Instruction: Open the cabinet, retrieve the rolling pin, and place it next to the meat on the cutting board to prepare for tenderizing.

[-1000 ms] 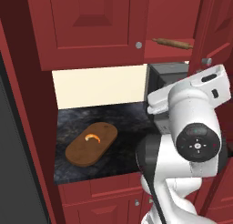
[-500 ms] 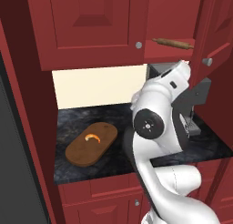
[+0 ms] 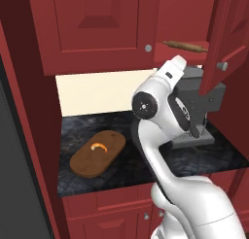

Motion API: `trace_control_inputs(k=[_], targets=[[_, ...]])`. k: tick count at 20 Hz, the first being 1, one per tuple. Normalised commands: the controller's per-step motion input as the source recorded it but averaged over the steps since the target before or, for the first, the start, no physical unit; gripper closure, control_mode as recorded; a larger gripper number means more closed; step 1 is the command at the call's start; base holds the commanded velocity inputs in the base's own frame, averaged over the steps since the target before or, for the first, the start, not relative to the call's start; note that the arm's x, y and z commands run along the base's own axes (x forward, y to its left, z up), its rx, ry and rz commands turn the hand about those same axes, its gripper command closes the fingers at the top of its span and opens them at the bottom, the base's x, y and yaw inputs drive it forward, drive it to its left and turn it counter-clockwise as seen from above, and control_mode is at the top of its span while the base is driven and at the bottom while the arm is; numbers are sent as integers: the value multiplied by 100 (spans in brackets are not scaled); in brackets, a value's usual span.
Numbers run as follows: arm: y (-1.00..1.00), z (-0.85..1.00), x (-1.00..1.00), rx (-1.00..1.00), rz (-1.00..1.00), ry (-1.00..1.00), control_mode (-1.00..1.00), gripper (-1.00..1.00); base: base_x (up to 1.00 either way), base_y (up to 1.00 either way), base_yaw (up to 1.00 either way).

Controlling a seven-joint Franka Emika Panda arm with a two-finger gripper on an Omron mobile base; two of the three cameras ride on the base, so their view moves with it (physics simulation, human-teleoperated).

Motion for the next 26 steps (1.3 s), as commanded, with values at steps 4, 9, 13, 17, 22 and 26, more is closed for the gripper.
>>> trace_control_inputs(k=[4, 9, 13, 17, 22, 26], targets=[[-40, -6, 55, -11, -7, 19, -100, -100, 0, 0, 0], [-44, -7, 47, -9, -5, 18, -100, -100, 0, 0, 0], [-49, -4, 36, -8, -5, 17, -100, -100, 0, 0, 0], [-64, 0, 9, -4, -5, 8, -100, -100, 0, 0, 0], [-81, -2, -6, 0, -9, 0, -100, -100, 0, 0, 0], [-81, 0, -2, 0, -9, 0, -100, -100, 0, 0, 0]])
